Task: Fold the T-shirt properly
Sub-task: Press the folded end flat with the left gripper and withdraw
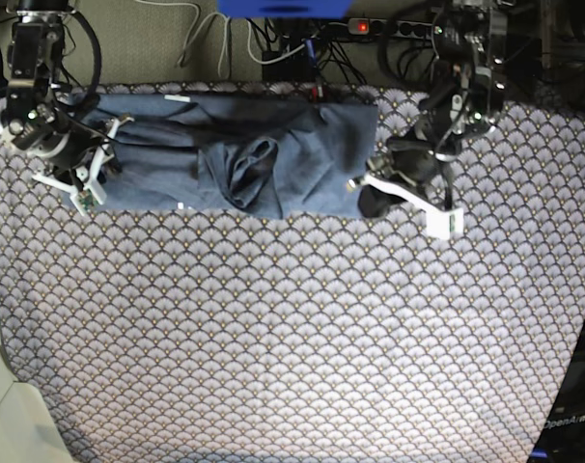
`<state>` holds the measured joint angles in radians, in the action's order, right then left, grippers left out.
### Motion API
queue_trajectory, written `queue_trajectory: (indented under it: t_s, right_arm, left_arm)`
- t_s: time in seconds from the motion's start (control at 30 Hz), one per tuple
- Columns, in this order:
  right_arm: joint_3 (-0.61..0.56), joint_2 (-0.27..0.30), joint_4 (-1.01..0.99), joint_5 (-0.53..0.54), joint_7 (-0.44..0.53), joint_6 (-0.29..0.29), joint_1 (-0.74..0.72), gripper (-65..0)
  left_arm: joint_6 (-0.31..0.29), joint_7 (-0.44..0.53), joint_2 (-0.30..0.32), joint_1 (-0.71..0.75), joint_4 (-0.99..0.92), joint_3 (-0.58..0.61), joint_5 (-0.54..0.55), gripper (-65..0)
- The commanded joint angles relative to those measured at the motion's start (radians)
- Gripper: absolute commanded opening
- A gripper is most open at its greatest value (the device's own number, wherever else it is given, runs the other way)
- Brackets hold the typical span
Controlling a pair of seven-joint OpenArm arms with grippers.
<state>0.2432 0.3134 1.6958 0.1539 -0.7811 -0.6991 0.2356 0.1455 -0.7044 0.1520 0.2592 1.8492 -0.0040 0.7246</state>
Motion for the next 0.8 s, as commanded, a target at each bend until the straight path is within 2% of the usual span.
queue_trajectory:
  t_s: [0.0,0.07,0.13,0.33,0.4,0.57,0.67,0.77]
  right_arm:
    - [0.003,0.013,0.017,0.008,0.016,0.001,-0.008,-47.0]
    - [0.003,0.013,0.017,0.008,0.016,0.001,-0.009,-47.0]
    - [0.003,0.013,0.017,0.008,0.016,0.001,-0.009,-47.0]
    - [0.003,0.017,0.017,0.008,0.016,0.001,-0.009,-47.0]
    - [0.003,0.017,0.017,0.008,0.016,0.001,-0.009,-47.0]
    - [0.003,0.014,0.017,0.008,0.016,0.001,-0.009,-47.0]
    - [0.003,0.013,0.017,0.008,0.016,0.001,-0.009,-47.0]
    - [0.003,0.013,0.017,0.008,0.016,0.001,-0.009,-47.0]
  left_arm:
    - [-0.011,0.019,0.002,-0.011,-0.006,0.0,0.011,-64.6]
    - [-0.011,0.019,0.002,-0.018,-0.049,0.02,0.011,-64.6]
    - [-0.011,0.019,0.011,-0.022,-0.07,0.105,0.011,-64.6]
    - [-0.011,0.019,0.065,-0.18,-0.112,0.517,0.005,-64.6]
    - [-0.011,0.032,0.1,-0.232,-0.085,0.623,-0.013,-64.6]
    - [-0.016,0.082,0.116,-0.243,0.002,0.646,-0.018,-64.6]
    - [-0.013,0.113,0.159,-0.243,0.031,0.643,-0.01,-64.6]
    - [-0.011,0.137,0.205,-0.215,0.051,0.565,-0.007,-64.7]
